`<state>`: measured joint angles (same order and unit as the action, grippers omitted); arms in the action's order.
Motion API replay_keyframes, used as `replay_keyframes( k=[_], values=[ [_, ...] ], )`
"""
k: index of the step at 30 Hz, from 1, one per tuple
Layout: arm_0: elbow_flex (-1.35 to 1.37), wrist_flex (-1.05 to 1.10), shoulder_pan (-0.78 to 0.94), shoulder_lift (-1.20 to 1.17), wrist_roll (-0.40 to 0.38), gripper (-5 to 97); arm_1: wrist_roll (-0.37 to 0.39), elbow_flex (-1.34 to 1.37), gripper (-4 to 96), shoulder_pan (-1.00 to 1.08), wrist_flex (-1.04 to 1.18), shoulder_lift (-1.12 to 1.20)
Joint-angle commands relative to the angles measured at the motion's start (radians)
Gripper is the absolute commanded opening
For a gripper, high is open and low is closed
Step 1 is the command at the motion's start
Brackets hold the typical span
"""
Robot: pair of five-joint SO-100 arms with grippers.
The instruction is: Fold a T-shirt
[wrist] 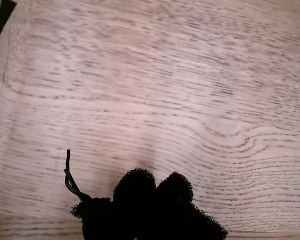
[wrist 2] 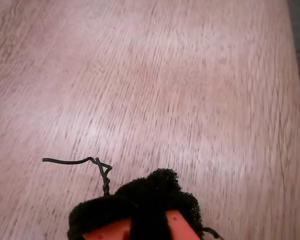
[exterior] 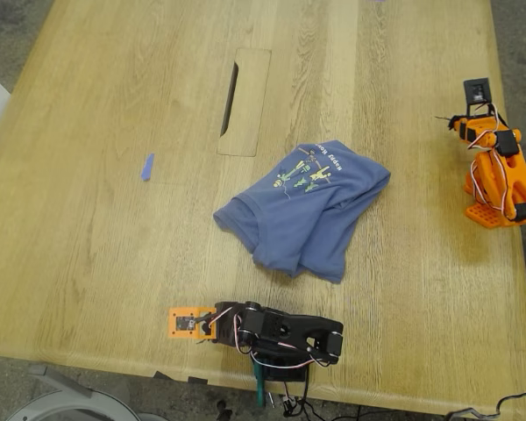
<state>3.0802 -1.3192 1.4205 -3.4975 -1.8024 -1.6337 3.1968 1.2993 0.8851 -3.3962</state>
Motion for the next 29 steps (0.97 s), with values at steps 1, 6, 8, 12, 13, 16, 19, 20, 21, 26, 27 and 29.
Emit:
replay_keyframes(
  k=[1, 6, 8, 12, 13, 16, 19, 20, 21, 26, 27, 29],
  values=[
    [-0.015, -0.034, 0.025, -0.112, -0.011, 0, 0.006, 0.071, -0.1, 0.044, 0.018, -0.008],
    [-0.015, -0.041, 0.026, -0.112, -0.011, 0, 0.011, 0.072, 0.0, 0.058, 0.077, -0.009],
    [-0.015, -0.041, 0.017, -0.112, -0.008, 0, 0.017, 0.072, 0.0, 0.043, 0.094, -0.009],
    [-0.015, -0.035, 0.002, -0.112, -0.009, 0, 0.021, 0.072, 0.0, 0.023, 0.117, -0.009],
    [-0.015, -0.028, -0.002, -0.112, -0.009, 0, 0.023, 0.072, 0.0, 0.025, 0.12, -0.009],
    [-0.015, -0.015, -0.011, -0.112, -0.006, 0, 0.023, 0.072, 0.0, 0.044, 0.126, -0.009],
    [-0.015, -0.015, -0.023, -0.112, 0.002, 0, 0.021, 0.072, 0.0, 0.067, 0.133, -0.009],
    [-0.015, -0.015, -0.029, -0.112, 0.003, 0, 0.021, 0.072, 0.0, 0.071, 0.137, -0.009],
    [-0.015, -0.015, -0.035, -0.112, 0.006, 0, 0.021, 0.072, 0.0, 0.072, 0.138, -0.009],
    [-0.015, -0.015, -0.086, -0.112, 0.015, 0, 0.023, 0.072, 0.0, 0.064, 0.144, -0.009],
    [-0.015, -0.015, -0.1, -0.112, 0.012, 0, 0.023, 0.072, 0.0, 0.064, 0.147, -0.009],
    [-0.015, -0.015, -0.121, -0.112, 0.02, 0, 0.025, 0.072, 0.0, 0.066, 0.152, -0.009]
  ],
)
